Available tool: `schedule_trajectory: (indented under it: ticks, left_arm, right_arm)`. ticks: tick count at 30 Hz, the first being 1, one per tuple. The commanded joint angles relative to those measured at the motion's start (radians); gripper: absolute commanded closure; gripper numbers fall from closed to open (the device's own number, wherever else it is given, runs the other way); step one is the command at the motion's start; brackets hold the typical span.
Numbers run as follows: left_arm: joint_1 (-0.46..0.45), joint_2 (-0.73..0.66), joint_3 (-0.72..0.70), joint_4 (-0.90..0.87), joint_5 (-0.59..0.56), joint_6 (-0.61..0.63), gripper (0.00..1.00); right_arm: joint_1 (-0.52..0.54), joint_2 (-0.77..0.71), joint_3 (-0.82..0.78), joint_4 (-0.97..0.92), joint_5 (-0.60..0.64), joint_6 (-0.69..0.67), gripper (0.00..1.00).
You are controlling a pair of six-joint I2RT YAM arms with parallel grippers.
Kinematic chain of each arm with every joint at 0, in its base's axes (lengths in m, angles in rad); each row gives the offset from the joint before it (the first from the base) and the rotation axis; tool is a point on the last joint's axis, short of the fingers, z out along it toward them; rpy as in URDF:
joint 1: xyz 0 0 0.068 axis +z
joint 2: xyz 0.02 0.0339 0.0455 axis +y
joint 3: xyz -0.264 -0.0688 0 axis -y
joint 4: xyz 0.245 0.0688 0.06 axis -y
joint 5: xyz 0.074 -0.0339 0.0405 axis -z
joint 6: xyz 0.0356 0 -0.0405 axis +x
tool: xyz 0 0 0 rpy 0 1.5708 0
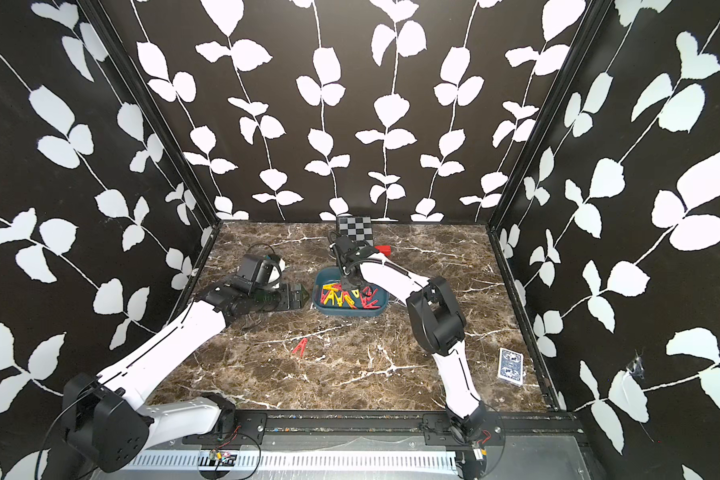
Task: Take the clothespins out of the storage box
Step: Pick up the clothespin from the storage box.
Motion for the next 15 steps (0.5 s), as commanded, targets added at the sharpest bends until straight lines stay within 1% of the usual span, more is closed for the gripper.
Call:
schedule_trajectory:
  ticks: [1,9,15]
  left_arm:
    - [0.005,-0.035,-0.014,0.024,0.019,0.011,0.01]
    - [0.005,-0.025,-0.016,0.078,0.057,0.023,0.01]
    - [0.005,0.011,-0.005,0.108,0.109,0.035,0.01]
  right_arm:
    - [-0.005,-0.072,-0.023,-0.032,-0.005,0.044,0.96]
    - [-0.005,-0.211,-0.136,-0.039,-0.026,0.098,0.96]
    - [-0.003,-0.338,-0.297,-0.004,-0.059,0.174,0.95]
